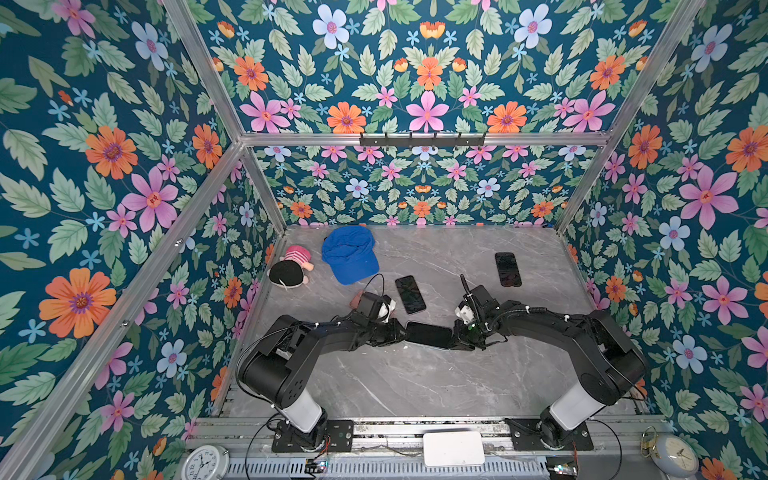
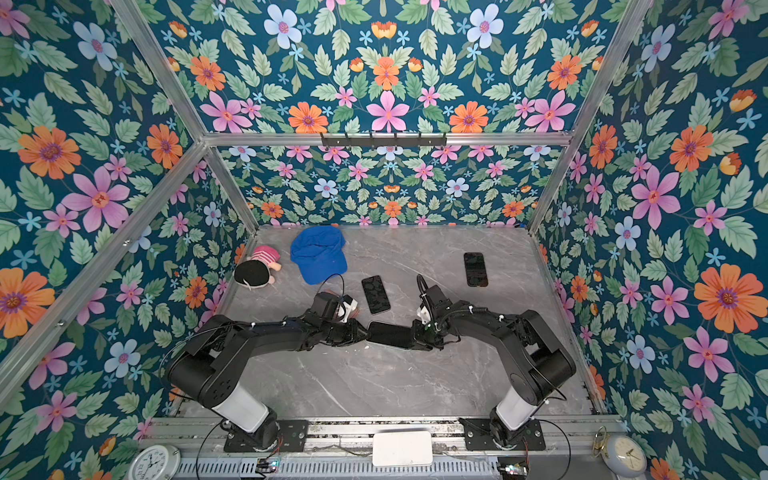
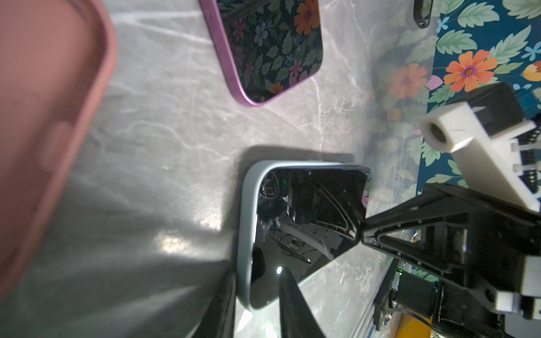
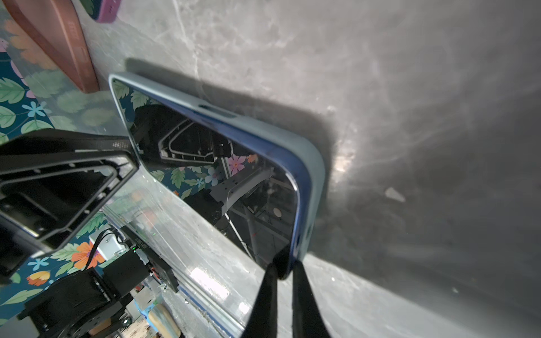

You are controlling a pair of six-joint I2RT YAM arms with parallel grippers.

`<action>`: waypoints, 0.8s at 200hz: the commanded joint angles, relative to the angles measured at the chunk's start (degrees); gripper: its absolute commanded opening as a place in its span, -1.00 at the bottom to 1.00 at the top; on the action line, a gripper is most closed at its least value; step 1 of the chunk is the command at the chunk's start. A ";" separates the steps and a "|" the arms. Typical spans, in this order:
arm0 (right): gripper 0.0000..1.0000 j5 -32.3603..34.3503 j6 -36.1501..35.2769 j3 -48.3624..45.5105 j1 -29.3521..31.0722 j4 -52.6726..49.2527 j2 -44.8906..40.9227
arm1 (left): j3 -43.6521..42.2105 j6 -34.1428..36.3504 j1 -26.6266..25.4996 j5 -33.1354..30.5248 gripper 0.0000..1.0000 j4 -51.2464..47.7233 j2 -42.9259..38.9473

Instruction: Put the phone into the phone case

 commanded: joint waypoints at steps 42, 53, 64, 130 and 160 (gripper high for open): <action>-0.55 2.33 -3.62 0.30 1.04 -1.96 -4.91 | -0.95 2.86 1.74 3.35 -0.30 -5.61 -1.43; -0.47 3.05 -5.08 0.76 0.50 -4.58 -6.56 | -0.91 4.02 3.00 2.86 -0.22 -7.56 -2.66; -0.39 3.61 -6.93 1.85 0.25 -7.20 -8.34 | -0.78 5.08 3.83 2.25 -0.15 -9.45 -3.89; 0.06 4.81 -23.76 16.14 -2.87 -12.12 -0.69 | -2.50 1.79 0.04 3.95 0.01 -6.11 -7.02; 0.25 3.95 -28.83 24.10 -4.13 -13.61 8.82 | -2.91 -1.44 -3.51 4.82 0.05 -1.23 -5.33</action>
